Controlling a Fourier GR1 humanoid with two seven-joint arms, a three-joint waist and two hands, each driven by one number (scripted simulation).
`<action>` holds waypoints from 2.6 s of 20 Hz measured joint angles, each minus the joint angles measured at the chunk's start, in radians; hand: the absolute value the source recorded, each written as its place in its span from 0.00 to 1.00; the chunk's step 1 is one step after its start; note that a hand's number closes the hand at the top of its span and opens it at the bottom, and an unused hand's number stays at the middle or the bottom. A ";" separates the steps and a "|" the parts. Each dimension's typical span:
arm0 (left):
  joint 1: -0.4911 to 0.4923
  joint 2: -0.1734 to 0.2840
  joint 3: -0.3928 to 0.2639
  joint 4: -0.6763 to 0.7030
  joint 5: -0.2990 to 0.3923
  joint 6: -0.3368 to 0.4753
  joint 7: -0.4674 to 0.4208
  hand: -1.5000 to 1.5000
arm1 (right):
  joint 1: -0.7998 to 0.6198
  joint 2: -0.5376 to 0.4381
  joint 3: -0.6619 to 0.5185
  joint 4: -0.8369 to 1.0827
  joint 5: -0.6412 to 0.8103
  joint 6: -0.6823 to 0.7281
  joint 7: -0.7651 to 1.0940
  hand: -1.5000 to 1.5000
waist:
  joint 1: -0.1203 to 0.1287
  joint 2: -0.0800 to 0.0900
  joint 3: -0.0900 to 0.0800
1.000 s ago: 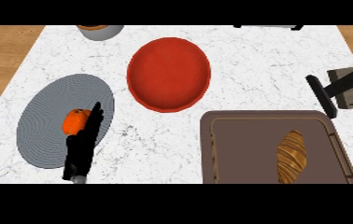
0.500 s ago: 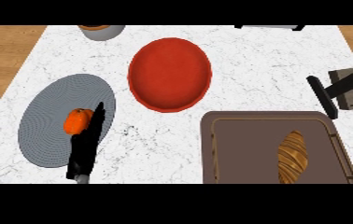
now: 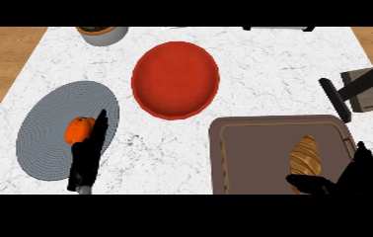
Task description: Pick the croissant from the tray and place it in the tiered basket
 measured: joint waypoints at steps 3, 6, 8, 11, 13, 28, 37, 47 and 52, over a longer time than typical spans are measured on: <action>-0.004 0.004 0.010 0.005 0.007 -0.006 0.002 0.50 | -0.029 0.054 -0.018 0.036 0.014 0.051 -0.001 0.00 | -0.007 -0.001 0.000; 0.002 -0.004 0.009 0.007 0.000 0.004 -0.007 0.50 | -0.066 0.084 -0.052 0.078 0.008 0.097 -0.003 0.00 | -0.011 -0.002 0.000; -0.003 -0.007 0.008 0.003 -0.002 0.006 0.008 0.50 | -0.092 0.094 -0.073 0.098 0.001 0.121 -0.002 0.00 | -0.015 -0.003 0.001; -0.004 -0.010 0.010 0.005 -0.005 0.008 0.007 0.50 | -0.132 0.103 -0.096 0.144 -0.011 0.147 0.000 0.00 | -0.018 -0.004 0.001; 0.017 -0.006 0.008 -0.009 -0.005 0.004 0.004 0.50 | -0.152 0.106 -0.115 0.158 -0.020 0.163 0.000 0.00 | -0.018 -0.006 0.001; 0.023 -0.003 0.033 -0.004 0.004 -0.016 -0.005 0.50 | -0.198 0.109 -0.185 0.287 -0.109 0.191 -0.009 0.00 | -0.029 -0.008 0.002; 0.022 -0.011 0.043 0.006 -0.003 -0.024 -0.025 0.50 | -0.196 0.105 -0.179 0.325 -0.123 0.159 -0.020 1.00 | -0.031 -0.012 -0.001; 0.023 -0.028 0.042 -0.016 -0.029 -0.014 0.010 0.50 | -0.190 0.064 -0.199 0.354 -0.055 0.170 -0.134 1.00 | -0.034 -0.015 -0.006; 0.033 -0.020 0.055 -0.018 -0.025 -0.018 0.014 0.50 | -0.160 -0.083 -0.321 0.165 -0.169 0.349 -0.183 1.00 | -0.050 -0.015 -0.002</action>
